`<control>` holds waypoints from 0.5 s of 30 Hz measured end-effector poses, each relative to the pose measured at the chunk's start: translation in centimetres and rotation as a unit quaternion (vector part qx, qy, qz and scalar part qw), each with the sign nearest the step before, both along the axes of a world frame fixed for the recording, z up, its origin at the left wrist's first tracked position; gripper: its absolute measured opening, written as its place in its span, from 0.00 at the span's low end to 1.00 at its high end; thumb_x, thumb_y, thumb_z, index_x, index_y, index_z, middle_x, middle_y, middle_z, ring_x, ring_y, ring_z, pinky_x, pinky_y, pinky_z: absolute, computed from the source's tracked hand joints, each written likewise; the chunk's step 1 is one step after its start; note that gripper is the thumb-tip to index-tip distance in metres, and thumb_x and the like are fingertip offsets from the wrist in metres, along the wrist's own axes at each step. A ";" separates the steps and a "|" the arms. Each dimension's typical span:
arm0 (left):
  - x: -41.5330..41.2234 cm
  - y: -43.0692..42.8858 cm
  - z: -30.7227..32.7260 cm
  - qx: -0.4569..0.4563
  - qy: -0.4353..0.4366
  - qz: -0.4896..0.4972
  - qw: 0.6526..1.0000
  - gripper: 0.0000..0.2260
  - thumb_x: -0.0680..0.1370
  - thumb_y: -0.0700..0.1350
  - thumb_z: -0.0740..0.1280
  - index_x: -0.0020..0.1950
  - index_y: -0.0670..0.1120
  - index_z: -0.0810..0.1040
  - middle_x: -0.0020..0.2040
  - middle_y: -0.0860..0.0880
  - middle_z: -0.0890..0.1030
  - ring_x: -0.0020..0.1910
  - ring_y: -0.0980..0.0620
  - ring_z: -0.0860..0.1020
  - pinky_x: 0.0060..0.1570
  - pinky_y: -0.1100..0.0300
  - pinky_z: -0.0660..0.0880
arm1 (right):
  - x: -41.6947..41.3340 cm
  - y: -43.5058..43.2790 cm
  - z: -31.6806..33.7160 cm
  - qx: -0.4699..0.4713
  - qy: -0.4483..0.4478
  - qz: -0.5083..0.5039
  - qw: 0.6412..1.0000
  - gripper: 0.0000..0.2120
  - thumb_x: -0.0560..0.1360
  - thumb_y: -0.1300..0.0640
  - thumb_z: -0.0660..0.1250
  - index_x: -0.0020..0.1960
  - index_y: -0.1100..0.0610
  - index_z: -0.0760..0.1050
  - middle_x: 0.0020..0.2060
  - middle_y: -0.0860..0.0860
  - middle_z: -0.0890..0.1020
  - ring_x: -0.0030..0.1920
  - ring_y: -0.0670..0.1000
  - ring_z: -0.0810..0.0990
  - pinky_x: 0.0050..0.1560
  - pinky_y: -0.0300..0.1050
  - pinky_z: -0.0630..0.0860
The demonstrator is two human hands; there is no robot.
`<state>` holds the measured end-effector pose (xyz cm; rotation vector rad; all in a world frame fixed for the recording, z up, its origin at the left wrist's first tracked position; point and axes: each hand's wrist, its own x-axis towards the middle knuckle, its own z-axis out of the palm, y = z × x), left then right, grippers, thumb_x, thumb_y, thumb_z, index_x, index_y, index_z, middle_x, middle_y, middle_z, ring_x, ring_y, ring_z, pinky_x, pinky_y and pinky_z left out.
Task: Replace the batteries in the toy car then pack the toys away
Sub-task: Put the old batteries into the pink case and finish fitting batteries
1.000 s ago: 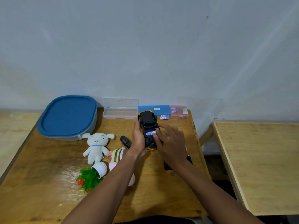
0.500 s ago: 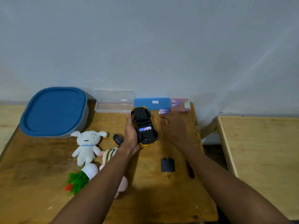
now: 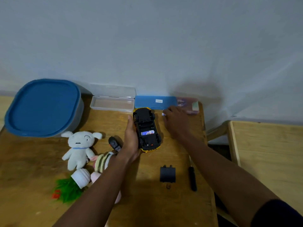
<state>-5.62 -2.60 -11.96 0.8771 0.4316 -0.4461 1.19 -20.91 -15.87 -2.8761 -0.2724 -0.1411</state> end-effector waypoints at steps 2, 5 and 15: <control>0.0 -0.1 0.0 0.009 0.001 0.002 1.000 0.36 0.81 0.68 0.46 0.67 0.43 0.79 0.52 0.41 0.82 0.48 0.42 0.82 0.54 0.43 0.79 | 0.1 0.0 -0.2 -0.024 0.007 0.014 1.000 0.08 0.74 0.61 0.67 0.53 0.55 0.79 0.49 0.53 0.79 0.52 0.56 0.77 0.50 0.54 0.74; -0.3 -0.2 0.4 0.017 -0.001 -0.002 1.000 0.36 0.81 0.68 0.46 0.67 0.43 0.80 0.54 0.40 0.82 0.48 0.42 0.82 0.54 0.43 0.79 | -0.5 0.0 -0.1 -0.034 0.019 0.043 0.998 0.08 0.75 0.62 0.67 0.53 0.55 0.78 0.50 0.53 0.80 0.53 0.56 0.78 0.51 0.52 0.73; -3.1 1.1 2.7 -0.008 -0.006 -0.005 1.000 0.35 0.81 0.68 0.46 0.63 0.45 0.83 0.56 0.39 0.82 0.51 0.42 0.82 0.53 0.46 0.80 | -8.2 3.7 8.4 0.438 -0.007 -0.094 0.894 0.07 0.77 0.61 0.69 0.54 0.55 0.82 0.41 0.45 0.84 0.44 0.42 0.82 0.48 0.34 0.78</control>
